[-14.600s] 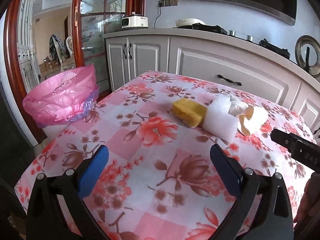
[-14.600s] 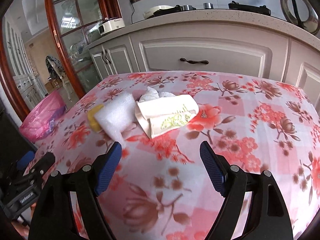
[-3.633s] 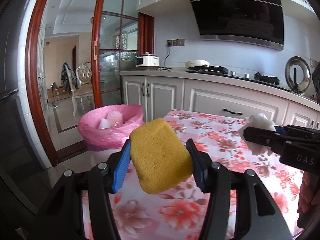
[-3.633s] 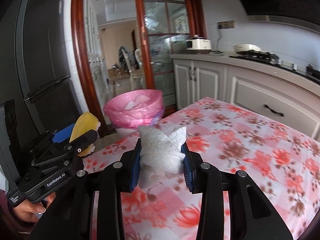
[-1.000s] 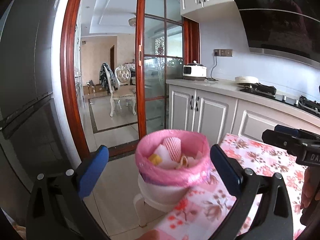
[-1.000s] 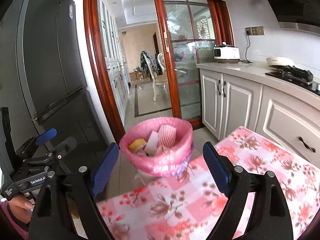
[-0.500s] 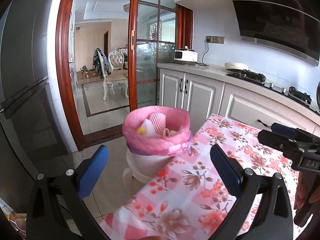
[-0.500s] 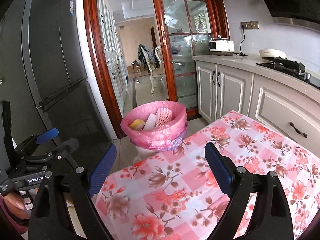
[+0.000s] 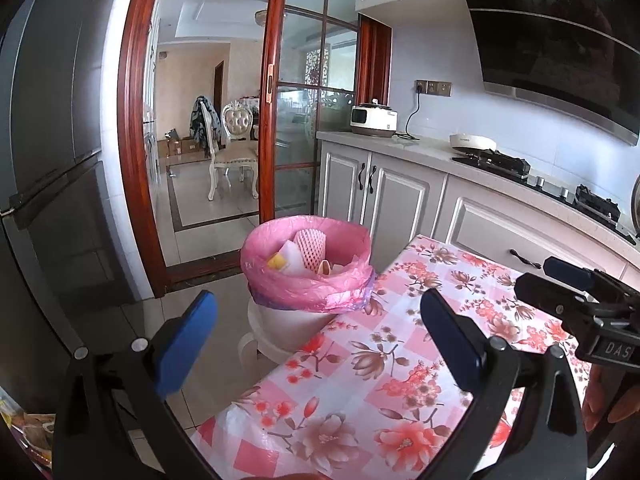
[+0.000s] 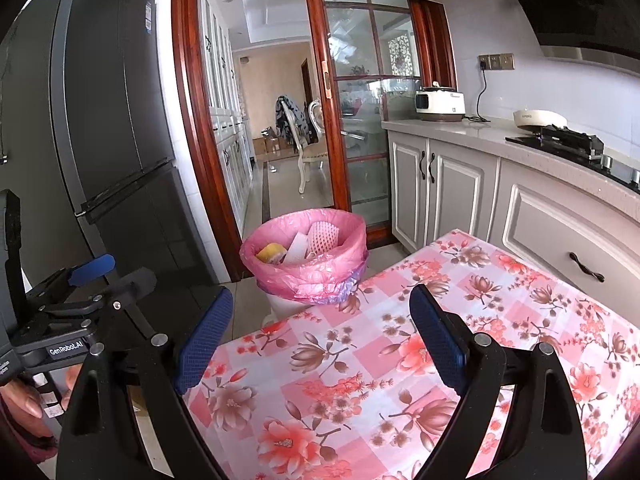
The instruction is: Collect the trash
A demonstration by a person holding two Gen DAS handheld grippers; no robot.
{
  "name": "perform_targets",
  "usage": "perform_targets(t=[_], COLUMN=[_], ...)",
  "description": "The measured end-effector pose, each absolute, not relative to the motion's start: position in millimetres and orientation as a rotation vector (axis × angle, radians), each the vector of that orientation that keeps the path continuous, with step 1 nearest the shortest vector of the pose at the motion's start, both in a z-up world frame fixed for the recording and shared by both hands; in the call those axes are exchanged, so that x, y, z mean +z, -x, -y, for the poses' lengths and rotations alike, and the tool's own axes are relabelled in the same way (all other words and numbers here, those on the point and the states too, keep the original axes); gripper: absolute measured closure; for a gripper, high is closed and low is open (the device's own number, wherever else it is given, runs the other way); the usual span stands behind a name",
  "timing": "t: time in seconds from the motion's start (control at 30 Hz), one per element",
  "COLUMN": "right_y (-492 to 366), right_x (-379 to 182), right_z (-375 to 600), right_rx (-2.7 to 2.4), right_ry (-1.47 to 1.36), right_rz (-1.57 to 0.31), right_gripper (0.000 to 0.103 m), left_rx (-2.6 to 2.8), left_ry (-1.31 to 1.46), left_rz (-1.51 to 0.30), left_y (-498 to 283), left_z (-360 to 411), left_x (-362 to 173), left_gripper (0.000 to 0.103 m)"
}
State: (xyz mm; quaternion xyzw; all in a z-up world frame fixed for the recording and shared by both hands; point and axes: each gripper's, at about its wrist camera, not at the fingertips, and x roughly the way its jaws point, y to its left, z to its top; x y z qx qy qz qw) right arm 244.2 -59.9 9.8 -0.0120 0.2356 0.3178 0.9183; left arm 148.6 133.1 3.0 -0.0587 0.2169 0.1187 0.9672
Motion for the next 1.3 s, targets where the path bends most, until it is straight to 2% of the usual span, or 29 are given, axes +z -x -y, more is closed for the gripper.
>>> perform_targets(t=[1.3], right_y=[-242.8], right_x=[5.6], right_z=[60.8], right_rx=[0.645], right_ry=[0.027], right_rz=[-0.513], right_gripper=[0.018], left_rx=[0.245], left_ry=[0.109], left_rz=[-0.447], left_y=[-148.5], left_z=[-133.2], left_x=[-0.1], left_gripper=[0.005])
